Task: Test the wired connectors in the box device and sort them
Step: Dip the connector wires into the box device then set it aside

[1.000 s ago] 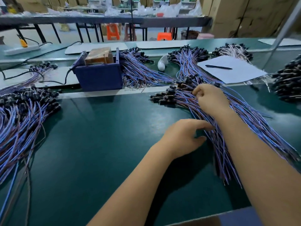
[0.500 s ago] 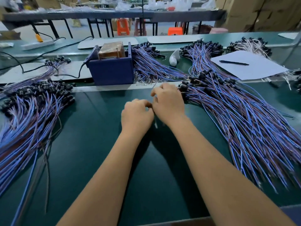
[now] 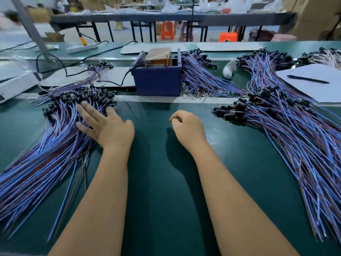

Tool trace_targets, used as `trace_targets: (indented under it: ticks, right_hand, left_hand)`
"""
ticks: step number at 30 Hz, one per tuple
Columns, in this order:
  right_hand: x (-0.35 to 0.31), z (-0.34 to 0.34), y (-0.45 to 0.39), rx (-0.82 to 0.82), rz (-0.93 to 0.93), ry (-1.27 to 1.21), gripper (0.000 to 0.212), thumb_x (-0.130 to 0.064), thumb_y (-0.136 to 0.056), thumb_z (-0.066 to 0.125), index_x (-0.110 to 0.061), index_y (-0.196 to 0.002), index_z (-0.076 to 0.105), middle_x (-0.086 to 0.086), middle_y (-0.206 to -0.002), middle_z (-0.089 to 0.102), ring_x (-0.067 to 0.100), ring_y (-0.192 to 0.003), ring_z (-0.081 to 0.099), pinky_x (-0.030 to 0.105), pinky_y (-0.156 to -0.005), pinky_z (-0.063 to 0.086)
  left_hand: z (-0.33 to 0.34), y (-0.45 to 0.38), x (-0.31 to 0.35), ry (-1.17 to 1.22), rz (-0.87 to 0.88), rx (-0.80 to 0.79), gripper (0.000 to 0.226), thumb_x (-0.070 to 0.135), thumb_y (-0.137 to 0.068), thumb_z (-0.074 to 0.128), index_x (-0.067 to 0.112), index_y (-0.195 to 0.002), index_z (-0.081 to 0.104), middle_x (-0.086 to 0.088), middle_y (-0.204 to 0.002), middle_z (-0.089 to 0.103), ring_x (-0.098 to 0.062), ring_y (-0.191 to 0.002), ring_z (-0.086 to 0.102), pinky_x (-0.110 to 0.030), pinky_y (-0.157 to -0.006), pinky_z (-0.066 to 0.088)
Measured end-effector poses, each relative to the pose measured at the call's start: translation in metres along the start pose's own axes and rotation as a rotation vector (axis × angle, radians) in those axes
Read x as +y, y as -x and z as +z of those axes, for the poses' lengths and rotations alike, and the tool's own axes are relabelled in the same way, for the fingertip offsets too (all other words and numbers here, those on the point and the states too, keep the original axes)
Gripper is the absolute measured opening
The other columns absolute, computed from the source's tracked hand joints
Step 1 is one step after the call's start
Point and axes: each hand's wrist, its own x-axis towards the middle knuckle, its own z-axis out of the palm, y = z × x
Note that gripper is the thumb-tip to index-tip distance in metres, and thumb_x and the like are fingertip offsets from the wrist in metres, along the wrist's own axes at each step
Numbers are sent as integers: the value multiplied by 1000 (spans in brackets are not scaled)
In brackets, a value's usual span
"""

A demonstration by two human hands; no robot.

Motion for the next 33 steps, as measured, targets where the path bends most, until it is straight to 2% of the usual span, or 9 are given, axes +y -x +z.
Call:
trace_targets:
  ticks: [3, 6, 10, 15, 17, 22, 27, 30, 33]
  right_hand:
    - [2, 0, 1, -20, -32, -25, 18, -16, -91, 49, -26, -84, 62, -14, -70, 57, 8, -71, 50, 14, -56, 33]
    - [3, 0, 1, -30, -35, -32, 18, -17, -91, 49, -26, -87, 65, -15, -70, 57, 9, -71, 52, 20, -58, 38]
    - [-1, 3, 0, -56, -21, 28, 19, -20, -91, 48, -27, -89, 66, -14, -72, 58, 16, -78, 55, 28, -63, 39]
    - [-3, 5, 1, -70, -7, 65, 20, -21, -90, 46, -29, -90, 65, -16, -76, 59, 15, -82, 56, 28, -63, 39]
    - [-3, 5, 3, -77, -13, 65, 20, -21, -90, 47, -29, -90, 65, -16, -74, 59, 15, -81, 56, 28, -62, 39]
    - [-2, 3, 5, -79, -20, 5, 20, -21, -91, 48, -27, -91, 67, -15, -69, 58, 11, -72, 53, 27, -59, 37]
    - [-1, 3, 5, -67, -15, -65, 19, -20, -90, 48, -28, -87, 65, -15, -60, 52, 7, -61, 48, 27, -56, 35]
    - [-2, 3, 4, -23, -4, -173, 22, -16, -91, 50, -29, -78, 62, -12, -59, 55, 12, -61, 52, 29, -59, 43]
    - [-4, 0, 2, 23, 61, -389, 23, -6, -91, 49, -15, -79, 66, -3, -58, 57, 10, -53, 49, 27, -57, 43]
  left_hand:
    - [-3, -16, -8, 12, -153, -58, 66, 35, -86, 60, 8, -140, 34, -32, -158, -12, -44, -148, -9, -57, -117, -3]
    - [-4, -23, -9, -1, -195, -63, 77, 27, -89, 55, 8, -153, 16, -27, -158, 9, -43, -144, 11, -53, -116, 9]
    - [-3, -21, -8, -30, -149, -22, 51, 15, -90, 51, 3, -137, 38, -22, -143, 36, -39, -130, 32, -48, -103, 27]
    - [0, -14, -6, 49, 30, -3, 53, 52, -93, 54, 18, -134, 51, -12, -138, 49, -35, -128, 41, -49, -100, 30]
    - [1, -15, -6, 85, 61, 10, 48, 50, -96, 51, 23, -136, 54, -10, -136, 53, -35, -126, 44, -47, -98, 30]
    - [2, -12, -4, 153, 35, 73, 38, 37, -103, 42, 31, -138, 55, -6, -139, 51, -33, -125, 41, -46, -99, 27]
    - [-3, -2, 9, 256, -18, 247, 29, 32, -100, 49, 40, -125, 64, 0, -156, 29, -36, -131, 30, -47, -97, 27]
    - [-8, 11, 33, 382, 160, 334, 25, 23, -95, 60, 31, -115, 72, -6, -143, 44, -33, -119, 40, -34, -87, 26]
    - [-3, 37, 70, 657, 512, 172, 24, 6, -89, 65, 17, -107, 77, -13, -124, 54, -29, -113, 49, -29, -91, 37]
